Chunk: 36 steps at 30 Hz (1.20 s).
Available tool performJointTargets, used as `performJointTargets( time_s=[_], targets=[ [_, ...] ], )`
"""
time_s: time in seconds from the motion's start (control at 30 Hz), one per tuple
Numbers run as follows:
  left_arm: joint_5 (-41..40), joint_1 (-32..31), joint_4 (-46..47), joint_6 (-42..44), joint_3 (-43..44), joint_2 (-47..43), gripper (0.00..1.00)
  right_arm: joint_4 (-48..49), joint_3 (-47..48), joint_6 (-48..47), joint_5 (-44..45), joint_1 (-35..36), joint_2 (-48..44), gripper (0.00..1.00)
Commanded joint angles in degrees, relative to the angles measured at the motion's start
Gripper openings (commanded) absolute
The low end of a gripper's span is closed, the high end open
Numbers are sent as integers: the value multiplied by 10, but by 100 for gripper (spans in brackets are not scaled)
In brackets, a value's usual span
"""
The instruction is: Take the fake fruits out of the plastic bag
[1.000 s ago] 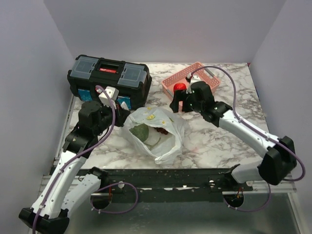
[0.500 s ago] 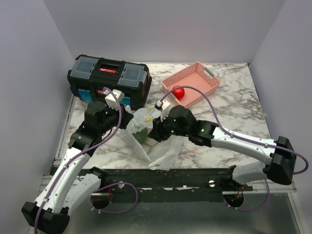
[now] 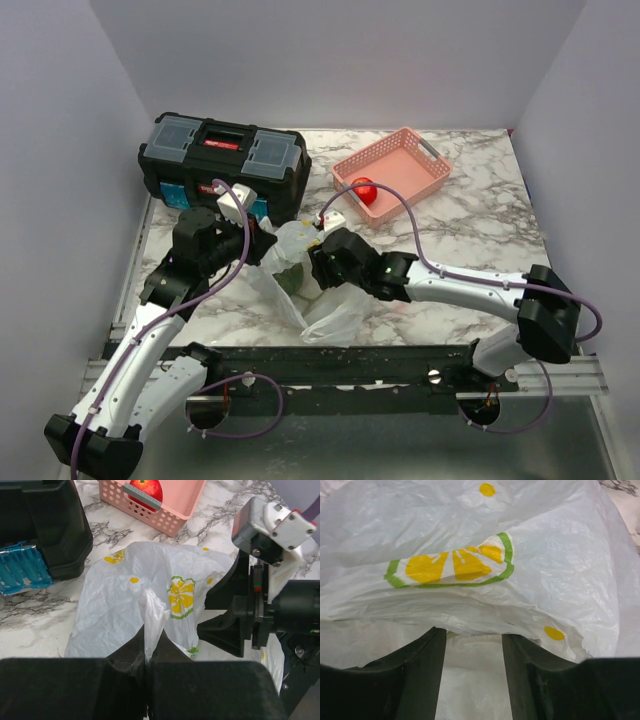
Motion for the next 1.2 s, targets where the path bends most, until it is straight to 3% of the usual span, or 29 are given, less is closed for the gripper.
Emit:
performJointTargets(
  time_s=[0.0,0.13,0.23,0.37,0.5,0.93,1.17],
  targets=[
    [22,0,13,3,1,-9,0,10,1,12,81,3,32,53],
    [24,0,16,2,0,-16,0,34,0,25,77,2,56,53],
    [22,0,15,2,-1,-18,0,28,2,43,142,3,69,54],
    [25,0,17,0,-2,-18,0,15,0,32,231,2,65,62],
    [31,0,17,-3,0,-13,0,27,-9,-1,260,2,60,71],
    [35,0,19,-5,0,-5,0,177,-46,-107,262,2,115,96],
    [38,0,17,-5,1,-3,0,225,-29,-141,250,-6,202,100]
  ],
)
